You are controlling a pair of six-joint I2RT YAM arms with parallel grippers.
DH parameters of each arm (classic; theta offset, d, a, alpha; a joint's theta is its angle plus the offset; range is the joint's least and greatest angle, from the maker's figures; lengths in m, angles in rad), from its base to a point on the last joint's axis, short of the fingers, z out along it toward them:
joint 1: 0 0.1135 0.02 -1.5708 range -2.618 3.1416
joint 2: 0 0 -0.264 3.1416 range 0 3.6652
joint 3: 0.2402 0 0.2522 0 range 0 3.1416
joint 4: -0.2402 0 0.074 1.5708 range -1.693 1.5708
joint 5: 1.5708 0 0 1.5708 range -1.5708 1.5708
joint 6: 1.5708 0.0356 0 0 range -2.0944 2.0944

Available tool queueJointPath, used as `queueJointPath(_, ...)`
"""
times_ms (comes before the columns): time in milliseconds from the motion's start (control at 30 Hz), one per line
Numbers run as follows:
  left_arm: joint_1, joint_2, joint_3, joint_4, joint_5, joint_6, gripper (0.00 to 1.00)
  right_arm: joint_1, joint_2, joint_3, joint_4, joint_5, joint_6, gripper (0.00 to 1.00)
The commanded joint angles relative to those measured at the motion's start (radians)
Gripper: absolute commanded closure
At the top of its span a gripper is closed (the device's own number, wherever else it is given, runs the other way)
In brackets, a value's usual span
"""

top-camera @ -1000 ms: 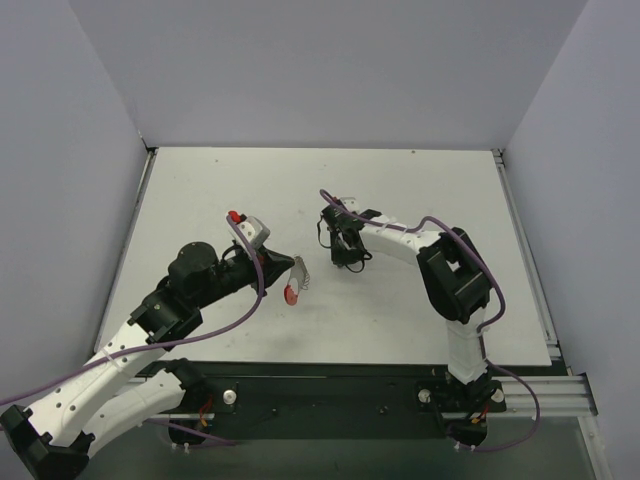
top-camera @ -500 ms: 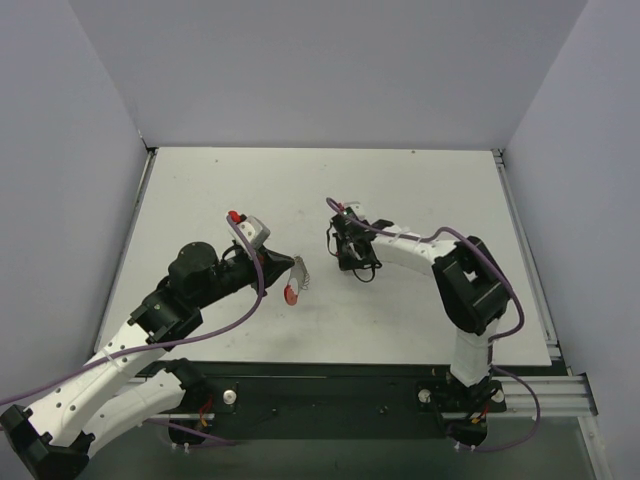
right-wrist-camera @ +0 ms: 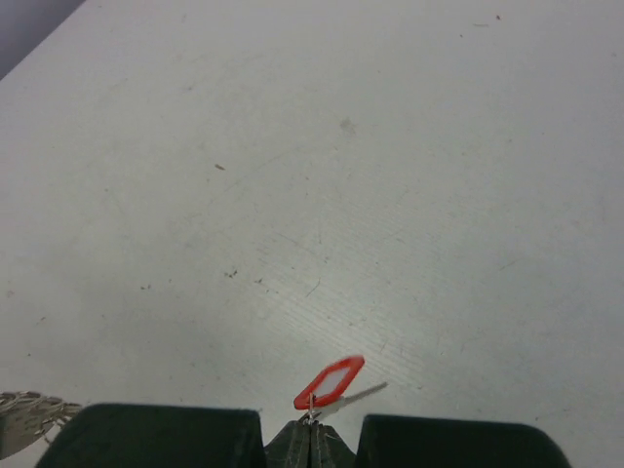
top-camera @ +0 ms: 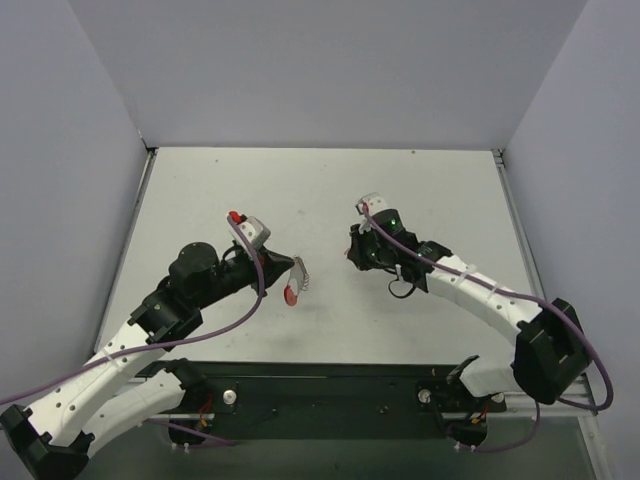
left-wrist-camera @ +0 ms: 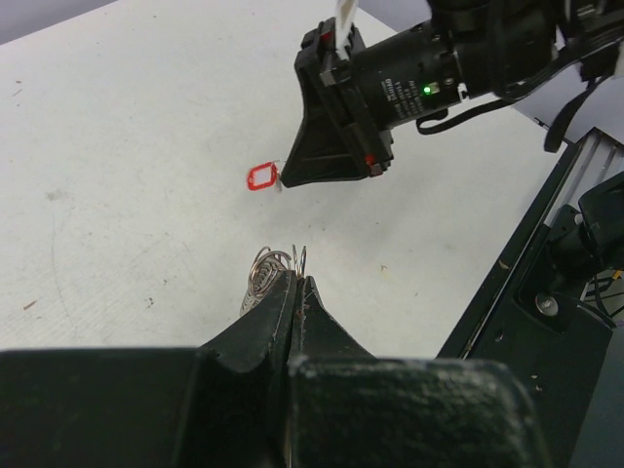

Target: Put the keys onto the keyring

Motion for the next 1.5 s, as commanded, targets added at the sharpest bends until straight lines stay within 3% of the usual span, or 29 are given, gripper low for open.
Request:
queueJointPath(0, -0.004, -0.017, 0.038, 0.021, -0.006, 0.015, 1.00, -0.011, -0.124, -0.072, 0.105, -0.092, -0.162, 1.00)
queueJointPath(567, -0.006, -0.017, 0.044, 0.026, 0.048, 0.024, 1.00, -0.057, -0.427, -0.199, 0.150, -0.472, -0.389, 1.00)
queueJointPath(833, -0.006, -0.020, 0.041, 0.055, 0.193, 0.056, 1.00, -0.081, -0.494, -0.206, 0.157, -0.760, -0.479, 1.00)
queueJointPath(1033, -0.006, -0.023, 0.024, 0.093, 0.308, 0.087, 1.00, -0.111, -0.494, -0.135, 0.167, -1.050, -0.437, 1.00)
queueJointPath(1233, -0.004, -0.037, 0.020, 0.096, 0.315, 0.096, 1.00, -0.172, -0.376, 0.023, 0.162, -1.314, -0.179, 1.00)
queueJointPath(1467, -0.006, -0.040, 0.026, 0.095, 0.305, 0.099, 1.00, -0.163, -0.397, 0.054, 0.105, -1.249, -0.196, 1.00)
